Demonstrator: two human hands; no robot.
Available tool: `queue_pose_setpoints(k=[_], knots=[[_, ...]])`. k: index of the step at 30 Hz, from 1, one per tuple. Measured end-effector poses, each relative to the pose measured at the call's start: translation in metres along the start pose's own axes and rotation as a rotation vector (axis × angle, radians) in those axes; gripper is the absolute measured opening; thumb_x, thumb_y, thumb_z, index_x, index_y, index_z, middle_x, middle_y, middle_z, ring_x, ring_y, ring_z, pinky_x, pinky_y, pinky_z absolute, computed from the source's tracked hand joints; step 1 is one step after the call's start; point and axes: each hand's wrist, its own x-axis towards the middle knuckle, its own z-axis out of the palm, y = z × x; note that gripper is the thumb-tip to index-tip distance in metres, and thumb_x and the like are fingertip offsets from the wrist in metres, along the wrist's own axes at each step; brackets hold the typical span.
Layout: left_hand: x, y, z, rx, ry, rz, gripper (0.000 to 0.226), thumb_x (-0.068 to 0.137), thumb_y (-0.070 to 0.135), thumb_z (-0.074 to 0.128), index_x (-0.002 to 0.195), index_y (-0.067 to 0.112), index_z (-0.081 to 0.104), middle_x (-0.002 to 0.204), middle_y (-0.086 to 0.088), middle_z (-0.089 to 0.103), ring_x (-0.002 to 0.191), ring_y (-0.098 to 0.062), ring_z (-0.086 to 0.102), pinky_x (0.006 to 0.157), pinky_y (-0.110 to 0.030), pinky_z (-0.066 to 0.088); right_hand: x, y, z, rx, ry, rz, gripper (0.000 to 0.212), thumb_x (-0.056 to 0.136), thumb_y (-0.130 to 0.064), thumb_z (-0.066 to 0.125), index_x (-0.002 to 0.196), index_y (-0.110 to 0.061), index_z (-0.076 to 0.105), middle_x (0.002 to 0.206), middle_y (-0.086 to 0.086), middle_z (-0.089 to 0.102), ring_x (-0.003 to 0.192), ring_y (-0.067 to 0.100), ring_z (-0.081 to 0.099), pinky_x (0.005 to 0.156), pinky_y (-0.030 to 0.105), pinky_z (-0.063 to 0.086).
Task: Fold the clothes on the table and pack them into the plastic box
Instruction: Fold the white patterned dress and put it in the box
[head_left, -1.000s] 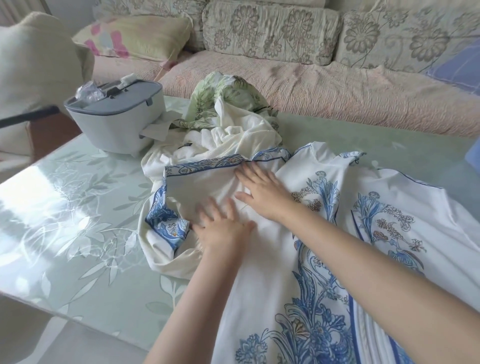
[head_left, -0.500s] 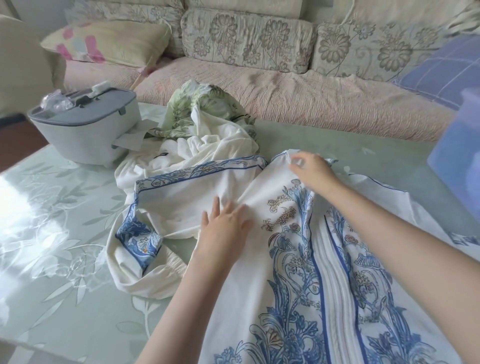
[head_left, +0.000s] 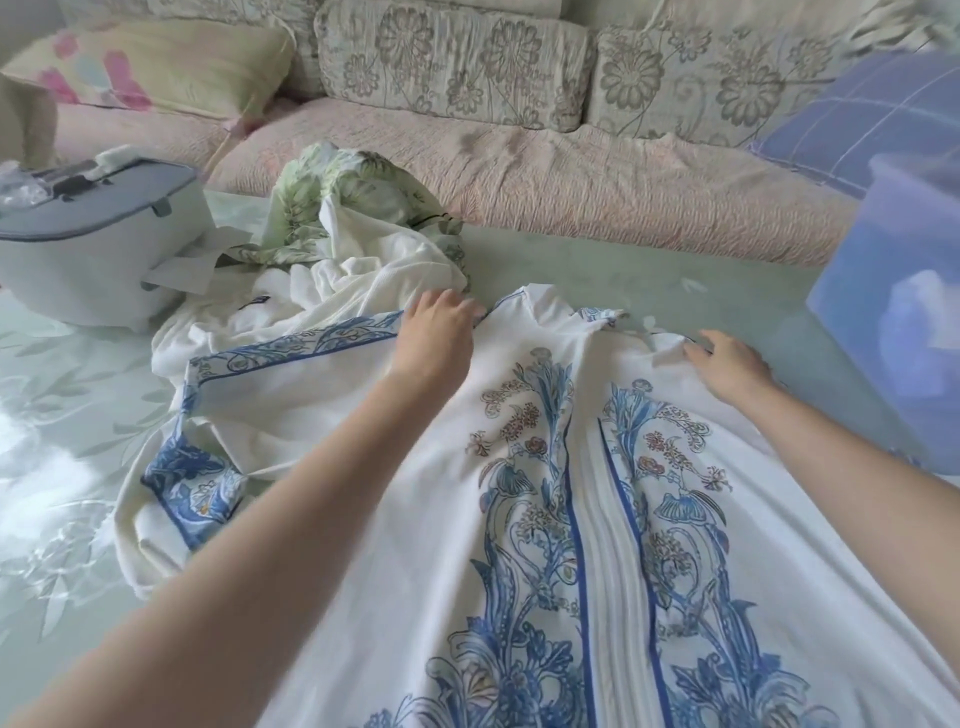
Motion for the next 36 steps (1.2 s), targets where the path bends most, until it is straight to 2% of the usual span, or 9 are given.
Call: queue_pose_setpoints(k=[8,11,14,18,22,26,31,33,36], knots=[[0.055,-0.006,0.025,0.363,-0.195,-0.006,0.043,0.090,0.038,0.057,0.124,0.011,0.056,0.124,-0.013,0.056,0.126,-0.028,0.037,0.110,-0.035,0.018,0.012,0.023,-0.013,-0.078,-0.032,0.031,0.046,0.082,-0.052,0.066,0.111,-0.016,0.066,0.118,0.014,0.061,0.124,0.036,0.038,0.100,0.035,0.029],[0.055,-0.011,0.014,0.300,-0.005,-0.044,0.031,0.094,0.025,0.049,0.113,0.006,0.065,0.115,-0.016,0.062,0.115,-0.030,0.046,0.096,-0.037,0.030,0.008,0.031,-0.019,-0.038,0.111,-0.010,0.034,0.082,-0.040,0.070,0.096,-0.009,0.068,0.094,0.018,0.063,0.115,0.034,0.042,0.092,0.034,0.031],[0.062,-0.024,-0.005,0.267,0.221,-0.195,0.026,0.096,0.008,0.041,0.109,-0.001,0.062,0.106,-0.020,0.065,0.106,-0.033,0.051,0.090,-0.041,0.034,0.006,0.039,-0.027,0.032,0.317,0.045,0.024,0.086,-0.031,0.067,0.096,-0.009,0.063,0.100,0.023,0.065,0.103,0.040,0.054,0.086,0.038,0.038],[0.066,-0.041,-0.020,0.249,0.230,-0.346,0.028,0.096,0.003,0.034,0.109,-0.005,0.058,0.101,-0.026,0.063,0.099,-0.036,0.054,0.084,-0.042,0.038,0.005,0.041,-0.032,0.090,0.483,0.103,0.021,0.088,-0.026,0.063,0.103,-0.011,0.060,0.105,0.022,0.065,0.102,0.042,0.055,0.080,0.038,0.040],[0.058,-0.037,-0.007,0.260,0.174,-0.352,0.033,0.094,0.002,0.032,0.123,-0.002,0.049,0.122,-0.026,0.051,0.116,-0.036,0.043,0.097,-0.044,0.031,0.005,0.040,-0.026,-0.075,0.267,0.056,0.026,0.083,-0.018,0.067,0.106,-0.009,0.061,0.105,0.024,0.066,0.105,0.038,0.058,0.089,0.038,0.041],[0.042,-0.002,0.006,0.234,0.172,-0.118,0.046,0.092,-0.003,0.037,0.137,0.005,0.041,0.149,-0.017,0.028,0.140,-0.033,0.019,0.118,-0.046,0.011,-0.002,0.034,-0.018,-0.121,0.265,-0.048,0.034,0.085,-0.017,0.063,0.117,-0.006,0.060,0.116,0.021,0.064,0.115,0.038,0.051,0.099,0.038,0.031],[-0.002,0.063,0.033,0.226,-0.254,0.266,0.057,0.099,0.048,0.027,0.149,0.021,0.020,0.159,-0.007,0.004,0.146,-0.027,-0.008,0.117,-0.050,-0.007,-0.015,0.008,-0.019,-0.077,0.138,-0.163,0.042,0.091,-0.022,0.057,0.131,-0.011,0.054,0.129,0.020,0.058,0.119,0.037,0.051,0.102,0.038,0.035],[-0.017,0.066,0.047,0.149,-0.469,0.214,0.070,0.093,0.063,0.018,0.151,0.027,0.006,0.159,-0.003,-0.010,0.144,-0.026,-0.016,0.115,-0.054,-0.008,-0.022,0.005,-0.015,-0.089,-0.011,-0.197,0.051,0.097,-0.032,0.048,0.145,-0.017,0.037,0.145,0.017,0.044,0.131,0.035,0.042,0.107,0.038,0.031],[-0.020,0.051,0.059,0.124,-0.519,0.069,0.086,0.078,0.080,0.006,0.148,0.037,-0.014,0.155,0.004,-0.023,0.142,-0.029,-0.022,0.110,-0.062,-0.010,-0.024,0.016,0.000,-0.247,-0.264,-0.198,0.059,0.101,-0.048,0.024,0.153,-0.026,0.007,0.161,0.002,0.001,0.147,0.024,0.002,0.119,0.039,0.006]])
